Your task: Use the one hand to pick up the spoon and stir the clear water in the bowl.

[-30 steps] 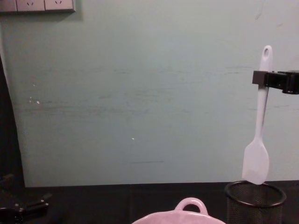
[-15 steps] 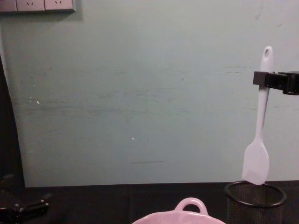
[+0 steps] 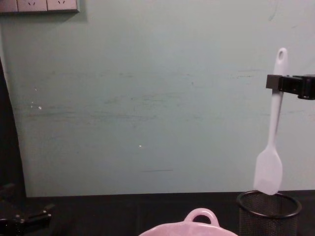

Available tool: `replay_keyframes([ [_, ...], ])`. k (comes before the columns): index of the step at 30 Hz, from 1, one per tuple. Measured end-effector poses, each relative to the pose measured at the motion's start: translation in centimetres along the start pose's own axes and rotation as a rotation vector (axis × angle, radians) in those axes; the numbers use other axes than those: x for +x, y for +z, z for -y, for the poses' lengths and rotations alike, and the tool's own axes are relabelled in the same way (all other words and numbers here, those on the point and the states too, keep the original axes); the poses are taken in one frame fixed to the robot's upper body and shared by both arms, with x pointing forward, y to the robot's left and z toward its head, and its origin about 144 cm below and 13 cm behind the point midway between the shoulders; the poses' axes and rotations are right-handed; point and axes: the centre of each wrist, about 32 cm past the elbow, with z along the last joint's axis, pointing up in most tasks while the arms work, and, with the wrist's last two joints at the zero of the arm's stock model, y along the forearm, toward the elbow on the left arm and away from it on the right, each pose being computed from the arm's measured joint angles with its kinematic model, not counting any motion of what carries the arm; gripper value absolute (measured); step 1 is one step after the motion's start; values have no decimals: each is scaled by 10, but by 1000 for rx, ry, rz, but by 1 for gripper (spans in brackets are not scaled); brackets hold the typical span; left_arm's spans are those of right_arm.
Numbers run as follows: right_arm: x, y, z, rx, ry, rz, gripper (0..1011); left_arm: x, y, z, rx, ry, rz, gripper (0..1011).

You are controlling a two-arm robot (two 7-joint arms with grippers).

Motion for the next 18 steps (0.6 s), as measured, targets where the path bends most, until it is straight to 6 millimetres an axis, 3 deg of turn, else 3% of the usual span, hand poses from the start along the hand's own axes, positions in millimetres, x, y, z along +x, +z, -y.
replay_keyframes([
  [8,-27,2,-8,16,95,1,112,0,0,0,0,0,0,1005],
  [14,-53,-12,-22,6,176,-13,112,0,0,0,0,0,0,1005],
  [18,-60,-22,-26,1,204,-16,112,0,0,0,0,0,0,1005],
])
